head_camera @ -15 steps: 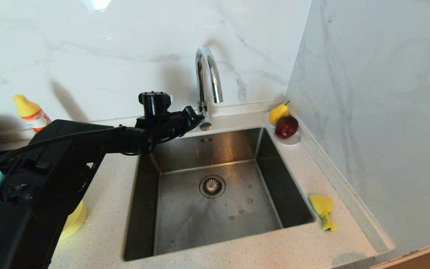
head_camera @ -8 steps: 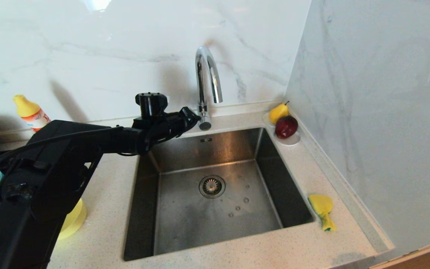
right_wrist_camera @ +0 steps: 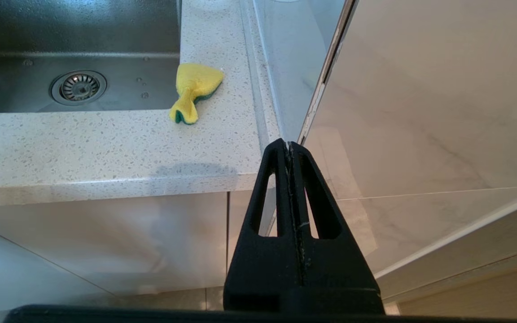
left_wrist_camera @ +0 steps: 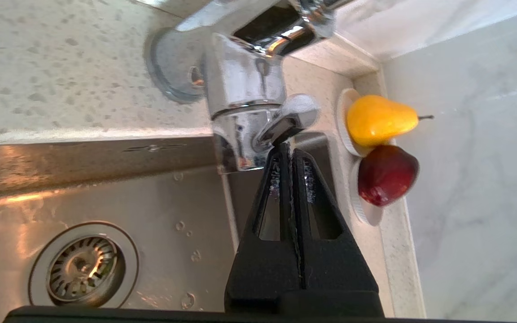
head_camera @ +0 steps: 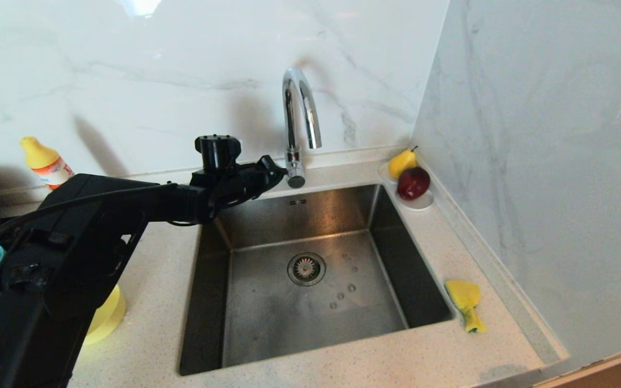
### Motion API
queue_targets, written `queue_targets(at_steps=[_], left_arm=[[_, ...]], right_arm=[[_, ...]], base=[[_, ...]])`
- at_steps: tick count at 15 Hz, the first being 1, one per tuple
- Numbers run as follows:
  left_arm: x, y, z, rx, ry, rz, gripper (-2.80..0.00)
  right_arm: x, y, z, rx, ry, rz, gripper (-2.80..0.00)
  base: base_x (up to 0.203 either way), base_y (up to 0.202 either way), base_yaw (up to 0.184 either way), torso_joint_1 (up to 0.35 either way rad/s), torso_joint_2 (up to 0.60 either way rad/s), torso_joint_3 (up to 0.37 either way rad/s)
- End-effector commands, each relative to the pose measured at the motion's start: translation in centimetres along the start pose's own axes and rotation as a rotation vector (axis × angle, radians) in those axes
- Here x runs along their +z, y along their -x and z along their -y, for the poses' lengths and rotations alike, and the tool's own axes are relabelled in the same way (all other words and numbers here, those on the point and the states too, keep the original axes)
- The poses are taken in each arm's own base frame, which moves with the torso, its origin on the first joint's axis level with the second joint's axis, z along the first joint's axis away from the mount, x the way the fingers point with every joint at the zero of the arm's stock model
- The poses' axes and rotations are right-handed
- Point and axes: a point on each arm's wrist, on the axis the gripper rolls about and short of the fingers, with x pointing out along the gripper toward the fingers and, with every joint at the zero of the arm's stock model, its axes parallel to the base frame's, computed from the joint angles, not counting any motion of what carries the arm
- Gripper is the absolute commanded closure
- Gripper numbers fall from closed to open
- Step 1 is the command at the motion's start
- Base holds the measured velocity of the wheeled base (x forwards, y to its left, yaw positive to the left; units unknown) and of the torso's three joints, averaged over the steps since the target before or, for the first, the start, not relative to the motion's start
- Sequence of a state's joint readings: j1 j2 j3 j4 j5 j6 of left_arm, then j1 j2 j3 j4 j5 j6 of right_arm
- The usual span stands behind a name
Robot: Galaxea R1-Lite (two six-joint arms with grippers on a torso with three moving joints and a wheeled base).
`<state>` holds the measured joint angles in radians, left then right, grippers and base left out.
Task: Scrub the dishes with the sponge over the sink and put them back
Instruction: Turn off the faucet
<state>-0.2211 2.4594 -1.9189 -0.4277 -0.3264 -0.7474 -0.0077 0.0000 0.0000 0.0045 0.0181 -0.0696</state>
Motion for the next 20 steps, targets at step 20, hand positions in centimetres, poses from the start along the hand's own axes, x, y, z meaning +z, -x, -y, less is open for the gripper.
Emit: queue_targets(at_steps=[20], left_arm=[[3.3,29.9,16.4,0.375,-0.347,0.215,0.0]], right_arm=[[0.0,0.0,0.0,0.0,0.001,-0.002,0.0]], base=[[0.0,0.0,0.0,0.0,0.0,0.0]])
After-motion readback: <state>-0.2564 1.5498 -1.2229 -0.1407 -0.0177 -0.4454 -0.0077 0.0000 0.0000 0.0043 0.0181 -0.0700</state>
